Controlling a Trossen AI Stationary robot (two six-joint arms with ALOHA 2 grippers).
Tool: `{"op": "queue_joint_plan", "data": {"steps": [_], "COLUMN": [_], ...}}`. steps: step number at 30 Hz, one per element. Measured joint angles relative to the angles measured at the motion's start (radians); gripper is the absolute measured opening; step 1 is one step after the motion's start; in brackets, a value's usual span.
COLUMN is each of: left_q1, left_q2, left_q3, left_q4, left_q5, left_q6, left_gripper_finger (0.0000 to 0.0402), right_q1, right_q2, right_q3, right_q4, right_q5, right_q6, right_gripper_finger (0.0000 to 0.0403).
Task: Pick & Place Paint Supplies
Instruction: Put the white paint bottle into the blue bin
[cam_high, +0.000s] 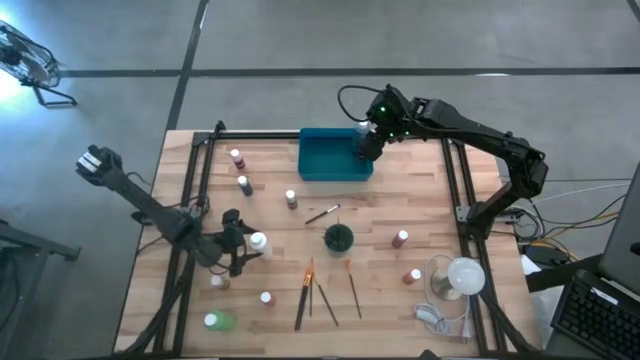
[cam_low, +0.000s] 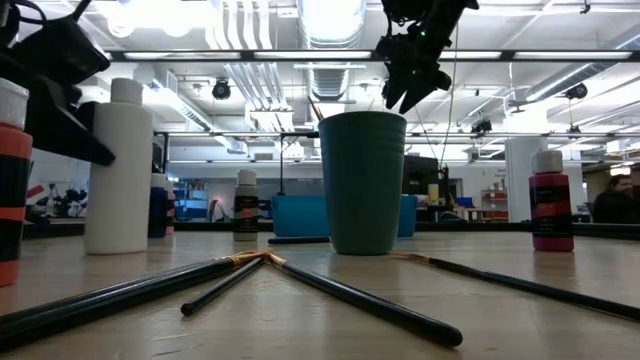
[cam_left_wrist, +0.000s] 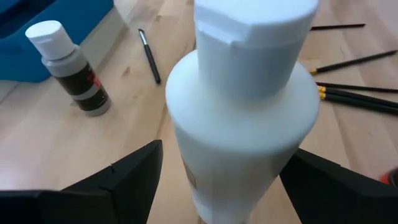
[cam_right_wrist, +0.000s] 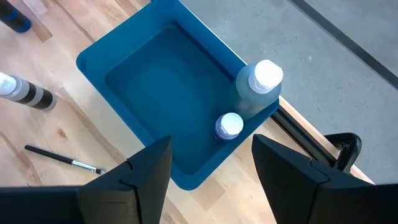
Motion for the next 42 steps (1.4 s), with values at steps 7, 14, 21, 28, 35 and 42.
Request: {"op": "queue_joint_plan", "data": {"steps": [7, 14, 21, 28, 35, 42], "left_q1": [0.014, 0.014, 0.014, 0.015, 0.015, 0.015], "left_q2": [0.050, 0.080, 0.099, 0.125, 0.125, 0.125], "left_q3": [0.000, 0.000, 0.000, 0.000, 0.000, 0.000], "left_q4": [0.027, 0.109, 0.111, 0.112, 0.130, 0.130], "left_q5": [-0.048, -0.080, -0.080, -0.096, -0.111, -0.114], "left_q6": [0.033, 0.067, 0.036, 0.008, 0.015, 0.019], "left_gripper_finger": [0.0334, 0.0331, 0.0330, 0.0330, 0.0292, 0.0199], "right_q1": [0.000, 0.000, 0.000, 0.000, 0.000, 0.000], "right_q2": [0.000, 0.000, 0.000, 0.000, 0.000, 0.000], "right_q3": [0.000, 0.000, 0.000, 0.000, 0.000, 0.000], "right_q4": [0.000, 0.000, -0.001, -0.001, -0.001, -0.001], "right_q5": [0.000, 0.000, 0.000, 0.000, 0.000, 0.000], "right_q6": [-0.002, -0.002, -0.010, -0.010, -0.010, -0.009], "right_gripper_finger": [0.0233, 0.0237, 0.0220, 0.0210, 0.0205, 0.0212]}}
